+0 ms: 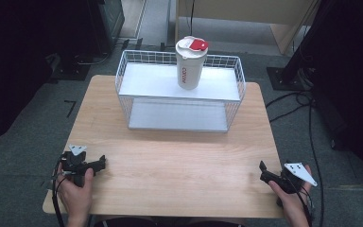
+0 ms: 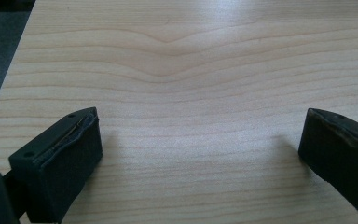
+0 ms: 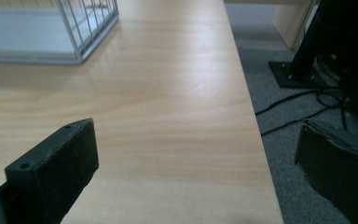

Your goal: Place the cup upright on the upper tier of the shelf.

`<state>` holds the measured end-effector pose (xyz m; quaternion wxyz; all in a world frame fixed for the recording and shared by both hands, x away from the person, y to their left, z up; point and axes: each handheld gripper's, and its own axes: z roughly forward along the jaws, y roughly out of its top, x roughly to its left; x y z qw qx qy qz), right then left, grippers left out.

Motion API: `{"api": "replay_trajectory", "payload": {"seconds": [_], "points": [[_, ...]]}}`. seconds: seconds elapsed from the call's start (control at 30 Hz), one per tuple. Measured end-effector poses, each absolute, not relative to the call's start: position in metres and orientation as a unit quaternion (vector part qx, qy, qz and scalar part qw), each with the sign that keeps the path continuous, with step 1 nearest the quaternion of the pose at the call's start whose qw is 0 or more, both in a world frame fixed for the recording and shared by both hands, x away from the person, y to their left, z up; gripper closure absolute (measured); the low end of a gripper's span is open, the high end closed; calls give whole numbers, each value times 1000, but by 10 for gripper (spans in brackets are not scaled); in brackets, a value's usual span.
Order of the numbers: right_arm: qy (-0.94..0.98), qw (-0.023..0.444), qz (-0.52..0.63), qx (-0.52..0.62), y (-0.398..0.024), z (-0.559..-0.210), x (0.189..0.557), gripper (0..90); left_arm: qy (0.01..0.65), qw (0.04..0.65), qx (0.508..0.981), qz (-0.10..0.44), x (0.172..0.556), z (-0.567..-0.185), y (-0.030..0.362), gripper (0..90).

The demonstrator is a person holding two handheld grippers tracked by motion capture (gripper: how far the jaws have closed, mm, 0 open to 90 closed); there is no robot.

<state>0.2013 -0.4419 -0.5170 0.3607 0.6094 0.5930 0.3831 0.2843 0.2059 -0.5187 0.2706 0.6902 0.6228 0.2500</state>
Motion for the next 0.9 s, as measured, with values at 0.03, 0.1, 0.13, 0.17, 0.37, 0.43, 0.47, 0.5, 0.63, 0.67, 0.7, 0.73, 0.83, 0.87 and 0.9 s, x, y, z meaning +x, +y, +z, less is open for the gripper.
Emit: {"api": "replay_trajectory", "payload": {"seconds": [0.03, 0.1, 0.13, 0.17, 0.37, 0.43, 0.47, 0.5, 0.63, 0.67, 0.7, 0.73, 0.83, 0.87, 0.9], "points": [[600, 357, 376, 609, -443, -519, 200, 0, 623, 271, 690, 250, 284, -519, 206, 0], [609, 345, 370, 611, -444, -520, 199, 0, 623, 271, 690, 250, 284, -519, 206, 0], [613, 343, 367, 610, -445, -520, 199, 0, 623, 271, 690, 250, 284, -519, 206, 0], [616, 341, 363, 610, -446, -520, 199, 0, 623, 271, 690, 250, 284, -519, 206, 0], [648, 295, 351, 608, -442, -522, 203, 0, 623, 271, 690, 250, 284, -519, 206, 0], [660, 283, 332, 611, -441, -523, 205, 0, 623, 270, 690, 250, 284, -519, 206, 0], [666, 279, 322, 612, -441, -523, 206, 0, 623, 270, 690, 250, 284, -519, 206, 0], [670, 276, 316, 612, -440, -524, 207, 0, 623, 271, 690, 250, 284, -519, 206, 0], [684, 254, 291, 619, -437, -527, 210, 0, 623, 270, 690, 250, 284, -519, 206, 0], [685, 248, 294, 619, -437, -527, 210, 0, 623, 270, 690, 250, 284, -519, 206, 0], [687, 246, 295, 616, -437, -527, 210, 0, 623, 270, 690, 250, 284, -519, 206, 0], [688, 246, 296, 616, -436, -527, 210, 0, 623, 270, 690, 250, 284, -519, 206, 0], [688, 246, 295, 616, -436, -527, 210, 0, 623, 271, 690, 250, 284, -519, 206, 0], [688, 246, 295, 615, -436, -527, 210, 0, 623, 270, 690, 250, 284, -519, 206, 0], [688, 246, 296, 615, -436, -527, 210, 0, 623, 271, 690, 250, 284, -519, 206, 0]]}}
